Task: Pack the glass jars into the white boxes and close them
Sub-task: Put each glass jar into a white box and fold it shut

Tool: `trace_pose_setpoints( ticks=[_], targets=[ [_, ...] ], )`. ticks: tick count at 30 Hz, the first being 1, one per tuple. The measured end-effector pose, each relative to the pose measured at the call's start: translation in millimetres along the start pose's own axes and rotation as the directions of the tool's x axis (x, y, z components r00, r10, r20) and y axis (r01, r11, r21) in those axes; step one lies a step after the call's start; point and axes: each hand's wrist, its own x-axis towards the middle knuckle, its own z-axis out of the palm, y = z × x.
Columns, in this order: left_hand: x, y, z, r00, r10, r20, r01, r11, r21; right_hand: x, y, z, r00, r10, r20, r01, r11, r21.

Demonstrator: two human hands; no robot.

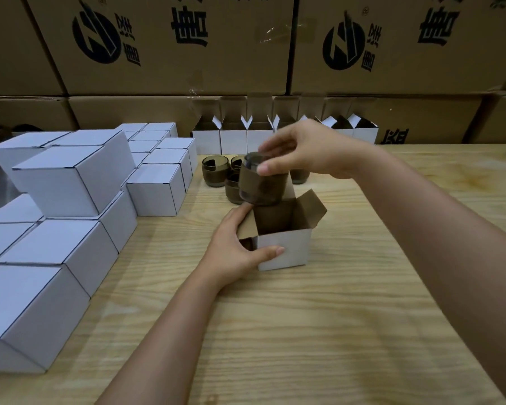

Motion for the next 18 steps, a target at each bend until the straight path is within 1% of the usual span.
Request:
trace_pose_setpoints(
  ticks=[6,10,14,16,18],
  targets=[
    [-1,3,-2,1.000,-0.009,0.008,0.009,1.000,-0.018,-27,9,-1,0.994,0.064,0.088,-0.053,0.992,-0.115],
    [-2,6,-3,1.000,-0.020,0.005,0.020,1.000,-0.012,-31,3,4,0.995,0.067,0.072,-0.053,0.982,-0.182],
    [-2,6,-2,0.999,-0.039,0.004,0.039,0.999,-0.024,-24,-3,10,0.996,0.077,0.049,-0.056,0.939,-0.340],
    [-2,6,-3,0.999,-0.038,0.012,0.038,0.999,-0.034,-22,-4,18,0.992,0.102,0.068,-0.062,0.896,-0.440],
    [-2,6,-3,0.999,-0.036,0.016,0.036,0.999,-0.021,-21,0,27,0.983,0.147,0.109,-0.079,0.878,-0.472]
  ],
)
